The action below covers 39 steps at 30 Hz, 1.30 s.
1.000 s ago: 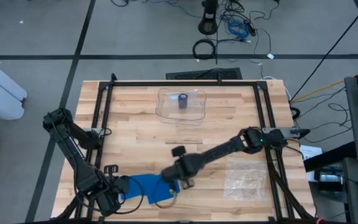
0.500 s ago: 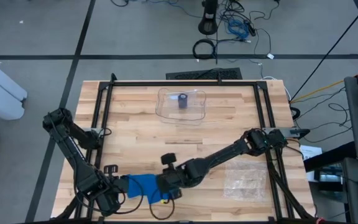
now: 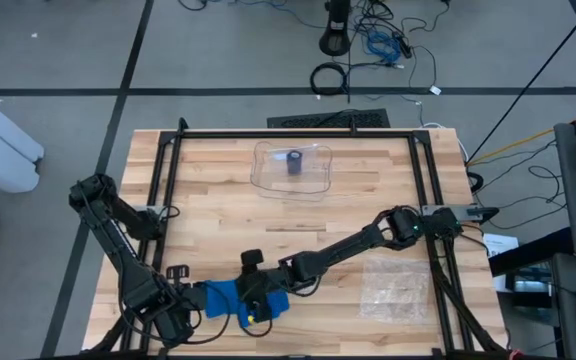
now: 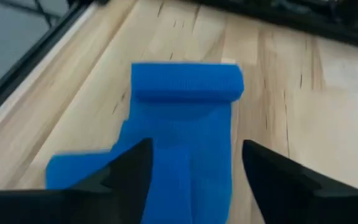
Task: Roll bandage
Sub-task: Roll the blue bandage
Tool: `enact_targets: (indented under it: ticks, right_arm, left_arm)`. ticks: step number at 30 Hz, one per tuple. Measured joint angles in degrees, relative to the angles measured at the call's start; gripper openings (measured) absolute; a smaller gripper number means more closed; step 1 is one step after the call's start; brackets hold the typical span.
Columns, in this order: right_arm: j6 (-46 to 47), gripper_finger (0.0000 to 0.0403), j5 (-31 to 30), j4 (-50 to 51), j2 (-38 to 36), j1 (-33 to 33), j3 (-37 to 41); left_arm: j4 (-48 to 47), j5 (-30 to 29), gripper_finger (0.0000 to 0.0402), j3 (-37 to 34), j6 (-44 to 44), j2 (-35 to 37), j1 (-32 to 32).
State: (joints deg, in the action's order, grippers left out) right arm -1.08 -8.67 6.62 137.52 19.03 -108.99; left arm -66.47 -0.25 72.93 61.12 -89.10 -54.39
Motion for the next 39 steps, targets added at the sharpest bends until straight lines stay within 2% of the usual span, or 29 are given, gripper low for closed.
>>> enact_targets:
  ticks: [3,7,11,16,19,24,31,33,37,39]
  right_arm:
    - [0.3,0.0261,1.1,-5.5,1.9,-0.8,-0.1]
    - [2.7,0.0272,4.9,-9.1,4.3,-2.2,-0.1]
    - [5.3,0.0265,10.5,-9.2,6.1,-3.4,-0.1]
    - [5.7,0.0254,11.1,-8.9,7.2,-3.7,-0.1]
    - [5.6,0.0249,10.8,-12.8,7.7,-4.1,-0.2]
    - [6.1,0.0231,11.7,-13.7,9.8,-4.1,-0.3]
    - [6.2,0.0173,11.6,-13.5,11.2,-3.8,-0.6]
    - [6.2,0.0137,11.2,-12.6,11.2,-3.6,-0.7]
    - [5.8,0.0029,11.2,-10.7,10.9,-3.3,-0.6]
    - [5.3,0.0011,11.2,-9.8,10.7,-3.1,-0.6]
  left_arm:
    - [0.0,0.0,0.0147,0.0,-0.1,0.0,0.0]
    - [0.0,-0.5,0.0147,0.0,-0.4,0.0,0.0]
    - [0.0,-1.6,0.0147,0.0,-0.4,0.0,0.0]
    - [0.0,-2.5,0.0147,0.0,-0.4,0.0,0.0]
    - [0.0,-3.5,0.0147,0.0,-0.5,0.0,0.0]
    - [0.0,-3.7,0.0147,0.0,-0.5,0.0,0.4]
    - [0.0,-3.8,0.0147,0.0,-0.4,0.0,0.4]
    - [0.0,-3.8,0.0147,0.0,-0.4,0.0,0.4]
    - [0.0,-3.8,0.0147,0.0,-0.4,0.0,0.4]
    - [0.0,-3.8,0.0147,0.0,-0.4,0.0,0.4]
